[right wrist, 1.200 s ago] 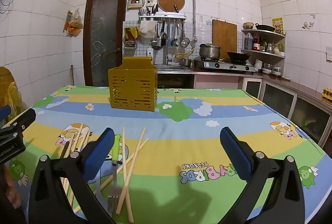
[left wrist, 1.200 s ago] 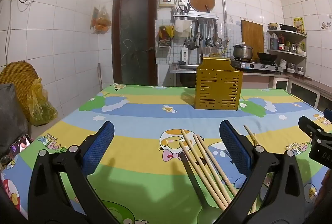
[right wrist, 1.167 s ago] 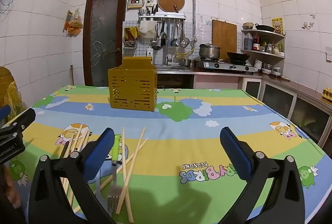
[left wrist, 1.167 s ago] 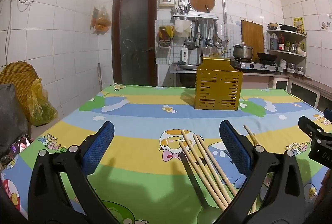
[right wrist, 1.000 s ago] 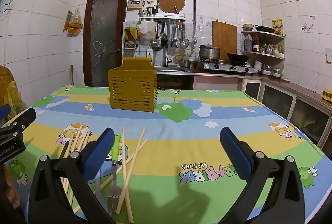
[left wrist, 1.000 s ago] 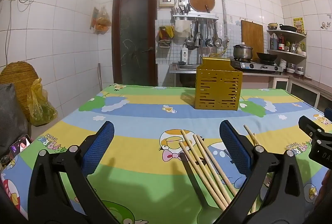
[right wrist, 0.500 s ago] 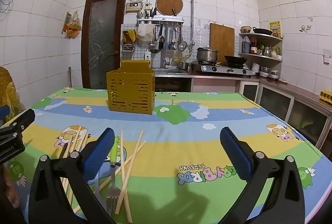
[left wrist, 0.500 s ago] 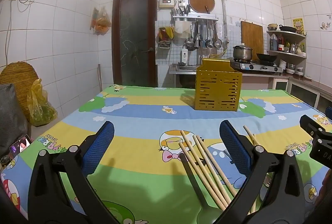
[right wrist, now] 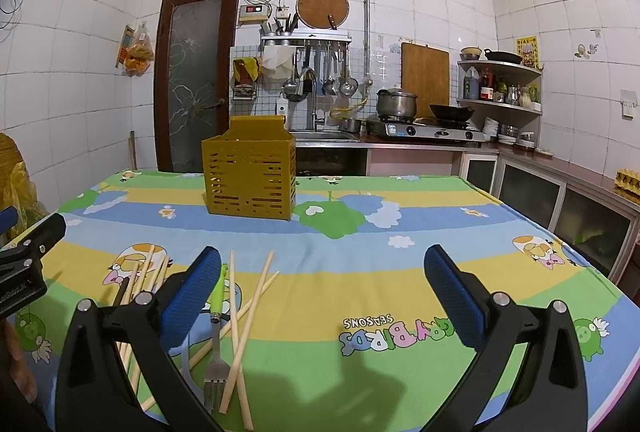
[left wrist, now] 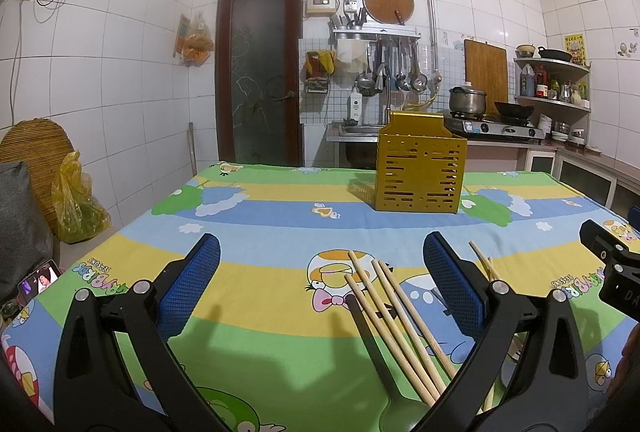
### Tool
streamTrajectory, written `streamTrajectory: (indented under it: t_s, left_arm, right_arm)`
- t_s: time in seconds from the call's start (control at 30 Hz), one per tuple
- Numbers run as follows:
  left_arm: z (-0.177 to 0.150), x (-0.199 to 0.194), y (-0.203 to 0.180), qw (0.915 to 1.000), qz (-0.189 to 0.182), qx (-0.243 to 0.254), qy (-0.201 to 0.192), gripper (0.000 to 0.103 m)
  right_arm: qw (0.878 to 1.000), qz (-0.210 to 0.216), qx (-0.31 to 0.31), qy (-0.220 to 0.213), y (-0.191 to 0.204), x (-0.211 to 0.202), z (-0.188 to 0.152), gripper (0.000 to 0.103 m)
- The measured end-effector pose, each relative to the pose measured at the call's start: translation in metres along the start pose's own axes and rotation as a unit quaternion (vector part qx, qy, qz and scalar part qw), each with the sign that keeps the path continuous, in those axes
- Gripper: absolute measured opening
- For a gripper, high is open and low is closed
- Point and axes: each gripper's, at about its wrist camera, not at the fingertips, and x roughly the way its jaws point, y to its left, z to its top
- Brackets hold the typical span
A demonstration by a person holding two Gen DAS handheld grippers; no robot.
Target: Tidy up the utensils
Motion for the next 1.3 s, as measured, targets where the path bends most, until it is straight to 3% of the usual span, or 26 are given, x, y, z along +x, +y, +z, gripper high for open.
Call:
streamTrajectory:
  t_s: [1.3]
  left_arm:
    - [-0.0013, 0.0002, 0.0005, 1.0, 0.0, 0.001, -0.001, 0.098]
  right_arm:
    - [1.0, -0.003, 0.004, 0.003, -0.0015, 0.0038, -0.0024, 0.099]
